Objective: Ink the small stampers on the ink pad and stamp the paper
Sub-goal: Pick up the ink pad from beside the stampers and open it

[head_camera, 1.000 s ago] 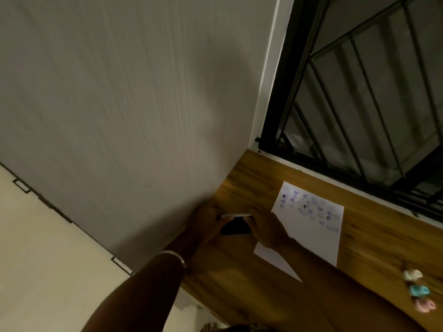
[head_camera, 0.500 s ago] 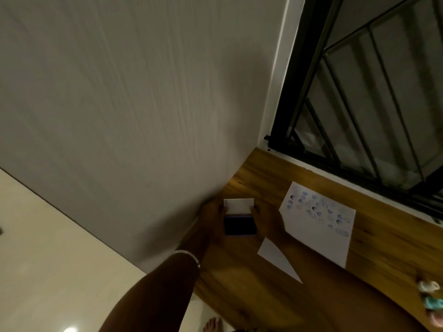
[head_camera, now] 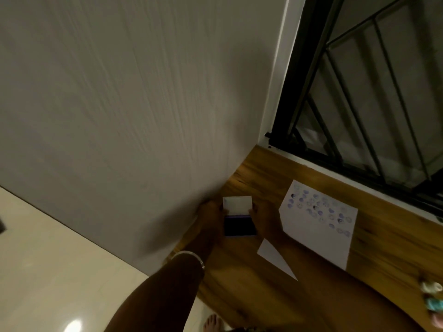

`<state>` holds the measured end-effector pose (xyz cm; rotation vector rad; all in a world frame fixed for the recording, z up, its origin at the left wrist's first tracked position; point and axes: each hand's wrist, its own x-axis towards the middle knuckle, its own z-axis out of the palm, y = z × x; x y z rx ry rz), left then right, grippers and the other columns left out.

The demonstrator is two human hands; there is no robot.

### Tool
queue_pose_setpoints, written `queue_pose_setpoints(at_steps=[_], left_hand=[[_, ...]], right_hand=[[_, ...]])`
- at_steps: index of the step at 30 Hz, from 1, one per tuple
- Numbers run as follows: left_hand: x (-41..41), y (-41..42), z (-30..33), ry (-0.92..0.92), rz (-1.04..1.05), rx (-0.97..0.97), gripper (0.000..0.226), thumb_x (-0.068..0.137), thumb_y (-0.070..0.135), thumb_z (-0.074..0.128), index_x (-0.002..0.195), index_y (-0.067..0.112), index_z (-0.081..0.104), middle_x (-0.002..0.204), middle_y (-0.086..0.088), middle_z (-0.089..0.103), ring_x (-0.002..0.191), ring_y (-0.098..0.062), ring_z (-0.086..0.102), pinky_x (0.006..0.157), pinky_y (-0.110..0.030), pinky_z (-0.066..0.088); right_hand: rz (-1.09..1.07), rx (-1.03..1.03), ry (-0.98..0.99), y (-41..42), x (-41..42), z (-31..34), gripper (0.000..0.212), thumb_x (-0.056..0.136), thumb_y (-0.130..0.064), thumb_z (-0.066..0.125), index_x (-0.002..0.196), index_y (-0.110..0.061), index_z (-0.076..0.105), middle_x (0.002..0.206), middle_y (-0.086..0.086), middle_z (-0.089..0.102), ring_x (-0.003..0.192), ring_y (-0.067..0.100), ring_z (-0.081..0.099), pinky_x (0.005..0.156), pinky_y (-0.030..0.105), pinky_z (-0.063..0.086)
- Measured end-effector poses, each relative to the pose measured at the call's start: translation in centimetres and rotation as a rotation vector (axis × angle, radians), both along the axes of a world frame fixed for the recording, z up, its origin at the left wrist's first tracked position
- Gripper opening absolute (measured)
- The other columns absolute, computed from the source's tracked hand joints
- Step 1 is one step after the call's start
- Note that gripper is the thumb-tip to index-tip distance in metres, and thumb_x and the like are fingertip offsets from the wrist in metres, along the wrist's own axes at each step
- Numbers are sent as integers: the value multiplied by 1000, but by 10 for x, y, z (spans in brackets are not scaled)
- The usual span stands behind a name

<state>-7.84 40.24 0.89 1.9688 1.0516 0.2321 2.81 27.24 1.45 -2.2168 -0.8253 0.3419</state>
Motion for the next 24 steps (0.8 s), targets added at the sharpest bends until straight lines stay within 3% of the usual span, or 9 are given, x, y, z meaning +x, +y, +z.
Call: queue_pose_setpoints(at_steps=[2,4,10,13,15,17,20,24], left_hand=[[2,0,-1,68,-3,14,27,92,17,60,117,9,62,119,-13,65,100,-27,64,83,-23,52],[3,0,-1,124,-39,60,27,92,21,60,117,9,62,118,-14,65,106,-31,62,92,-37,51],[-3,2,3,138,-101,109,31,95,32,55,117,13,62,116,-12,66,102,-26,64,79,-27,45],[0,-5,11,101,-175,233,36,98,36,48,123,13,61,119,-12,66,106,-27,63,85,-28,45],[8,-16,17,73,-264,273,40,100,36,44,131,14,55,127,-11,62,114,-27,59,95,-30,43],[22,-30,18,107,-392,333,38,101,34,42,131,14,54,129,-10,61,116,-25,57,98,-30,39],[46,-65,18,63,-533,407,34,99,34,45,124,15,58,124,-8,63,114,-25,58,98,-33,44],[80,-128,20,-56,-703,516,39,99,41,41,128,19,57,129,-3,62,117,-21,57,103,-35,44]], right_hand=[[6,11,2,0,0,1,18,93,-9,55,105,0,66,101,18,69,96,28,65,77,29,51],[1,-18,3,0,0,0,17,92,-9,57,102,1,67,99,18,69,92,28,66,72,27,49],[1,-18,-15,-3,0,4,21,93,-12,56,75,-5,62,73,9,65,65,15,59,56,26,44],[-68,0,-22,-14,-2,5,31,96,-21,52,67,-11,56,60,-6,50,65,16,57,59,30,45],[-94,-47,-22,-28,-1,8,30,97,-24,49,77,-8,63,69,2,59,75,22,62,69,33,48],[-100,-136,-74,-46,4,11,28,98,-23,47,95,-4,67,95,15,67,93,29,63,81,35,48],[-201,-206,-147,-79,9,20,29,96,-26,46,114,-12,64,117,10,64,109,28,60,93,37,48],[-312,-286,-225,-135,20,25,29,93,-26,52,119,-16,62,120,7,65,108,23,61,94,34,48]])
